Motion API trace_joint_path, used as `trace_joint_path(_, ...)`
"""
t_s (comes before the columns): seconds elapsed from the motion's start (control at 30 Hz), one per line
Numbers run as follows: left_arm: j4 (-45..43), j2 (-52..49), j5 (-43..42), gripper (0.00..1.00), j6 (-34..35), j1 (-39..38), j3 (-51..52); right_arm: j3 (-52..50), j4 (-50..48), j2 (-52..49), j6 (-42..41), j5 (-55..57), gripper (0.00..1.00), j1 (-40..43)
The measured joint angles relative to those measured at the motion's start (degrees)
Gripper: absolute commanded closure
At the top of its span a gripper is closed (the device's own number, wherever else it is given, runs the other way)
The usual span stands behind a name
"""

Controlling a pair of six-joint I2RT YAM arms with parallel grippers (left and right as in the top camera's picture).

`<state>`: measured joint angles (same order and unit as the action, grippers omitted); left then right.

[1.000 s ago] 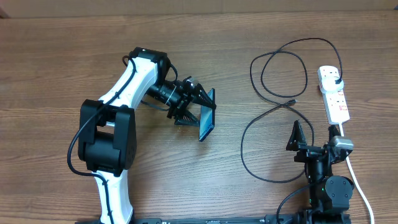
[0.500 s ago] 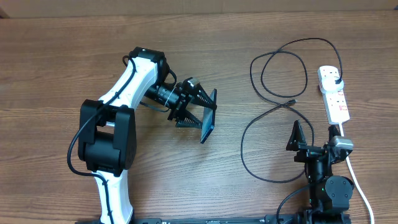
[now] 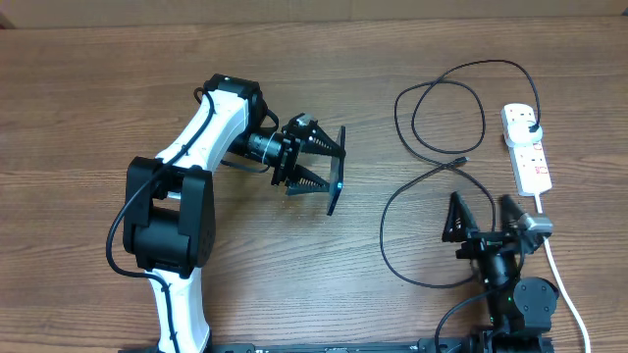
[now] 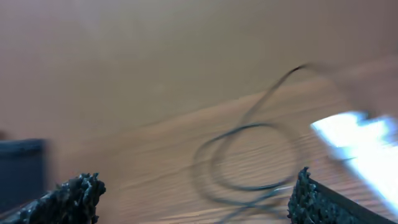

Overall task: Plug charger to phone and switch on socket
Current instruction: 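Lift the phone upright with the left gripper, then move the right gripper to the phone held by the left gripper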

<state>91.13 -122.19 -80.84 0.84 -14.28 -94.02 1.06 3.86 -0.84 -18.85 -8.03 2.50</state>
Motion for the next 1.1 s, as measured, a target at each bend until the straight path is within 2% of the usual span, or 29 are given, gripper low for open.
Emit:
trace_joint_path(0.1, 0.0, 0.0, -1.9, 0.22, 0.0, 0.0, 0.0, 0.0, -0.4, 0.0, -17.4, -10.3, 0.00, 0.0)
trace_joint_path(0.17, 0.0, 0.0, -2.5, 0.22, 0.0, 0.0, 0.0, 0.0, -0.4, 0.0, -25.0, -15.3, 0.00, 0.0)
trace_joint_path(0.27, 0.0, 0.0, -3.5, 0.22, 0.0, 0.0, 0.0, 0.0, -0.7, 0.0, -32.1, -19.9, 0.00, 0.0)
trace_joint_path(0.37, 0.0, 0.0, -4.1, 0.22, 0.0, 0.0, 0.0, 0.0, -2.4, 0.0, -35.3, -22.2, 0.00, 0.0)
trace_joint_path(0.5, 0.0, 0.0, -4.8, 0.22, 0.0, 0.0, 0.0, 0.1, -1.9, 0.0, -34.9, -24.2, 0.01, 0.0)
trace_joint_path(0.63, -0.1, 0.0, -5.5, 0.22, 0.0, 0.0, 0.0, 3.0, 7.5, -0.8, -31.9, -24.6, 0.01, 0.0)
trace_joint_path(0.83, -1.0, 0.0, -5.8, 0.22, 0.1, 0.0, 0.0, 19.8, 25.7, -9.7, -22.6, -23.1, 0.01, 0.0)
trace_joint_path(0.97, -2.0, 0.0, -5.8, 0.22, 0.5, 0.0, 0.0, 31.1, 33.3, -18.5, -18.0, -22.7, 0.01, -0.2)
trace_joint_path(1.1, -2.1, 0.0, -5.9, 0.21, 0.7, 0.0, 0.0, 39.4, 36.5, -27.3, -15.8, -22.4, 0.01, -2.8)
